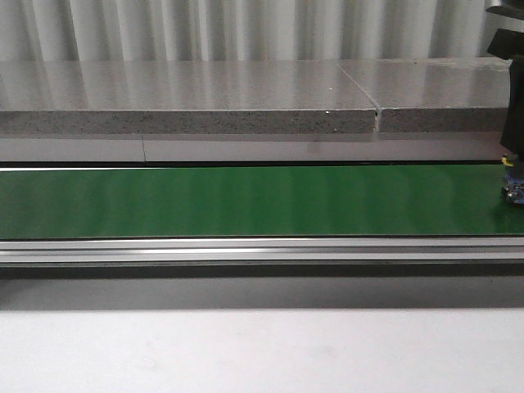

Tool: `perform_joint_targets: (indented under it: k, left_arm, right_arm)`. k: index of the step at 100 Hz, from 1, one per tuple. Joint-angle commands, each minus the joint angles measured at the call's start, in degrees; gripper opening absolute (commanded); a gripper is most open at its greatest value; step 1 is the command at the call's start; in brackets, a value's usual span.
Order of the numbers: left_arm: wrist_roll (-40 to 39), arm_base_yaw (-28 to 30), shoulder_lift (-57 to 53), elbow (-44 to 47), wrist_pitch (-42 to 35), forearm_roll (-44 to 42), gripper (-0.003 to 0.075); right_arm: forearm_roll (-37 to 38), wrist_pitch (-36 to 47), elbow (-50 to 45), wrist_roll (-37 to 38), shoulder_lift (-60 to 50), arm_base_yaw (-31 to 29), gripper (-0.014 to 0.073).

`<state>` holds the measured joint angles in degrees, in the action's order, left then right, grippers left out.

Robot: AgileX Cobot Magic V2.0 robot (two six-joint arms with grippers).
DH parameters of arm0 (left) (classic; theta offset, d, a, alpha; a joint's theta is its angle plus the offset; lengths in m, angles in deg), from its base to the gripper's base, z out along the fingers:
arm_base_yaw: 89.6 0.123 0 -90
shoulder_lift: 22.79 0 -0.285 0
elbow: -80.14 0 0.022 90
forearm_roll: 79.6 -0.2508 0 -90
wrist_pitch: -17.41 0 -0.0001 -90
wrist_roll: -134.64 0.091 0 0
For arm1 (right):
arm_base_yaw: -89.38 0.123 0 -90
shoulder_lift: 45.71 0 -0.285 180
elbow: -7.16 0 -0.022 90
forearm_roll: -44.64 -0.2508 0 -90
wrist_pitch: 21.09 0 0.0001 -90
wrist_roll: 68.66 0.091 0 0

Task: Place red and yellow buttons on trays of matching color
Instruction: 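Lower the right gripper onto the red button at the belt end and grasp, then carry the red button to the red tray and open the right gripper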

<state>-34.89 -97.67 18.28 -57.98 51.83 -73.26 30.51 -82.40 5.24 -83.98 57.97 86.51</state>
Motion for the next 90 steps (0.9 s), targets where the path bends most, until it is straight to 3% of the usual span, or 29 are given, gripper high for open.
perform_joint_targets:
  k: [1,36,66,90]
  left_arm:
    - [-0.1,-0.3,0.0,-1.5,-3.8,0.5,-0.002]
    - [-0.1,-0.3,0.0,-1.5,-3.8,0.5,-0.002]
    - [-0.1,-0.3,0.0,-1.5,-3.8,0.5,-0.002]
    - [-0.1,-0.3,0.0,-1.5,-3.8,0.5,-0.002]
  right_arm:
    - [-0.8,1.4,1.8,-0.7,-2.5,0.0,0.0192]
    - [-0.8,4.0,1.9,2.6,-6.3,-3.9,0.0192]
    - [-0.8,7.2,1.9,11.0,-8.1,-16.1,0.0192]
    - [-0.8,11.8,1.9,12.7,-8.2,-24.1,0.0192]
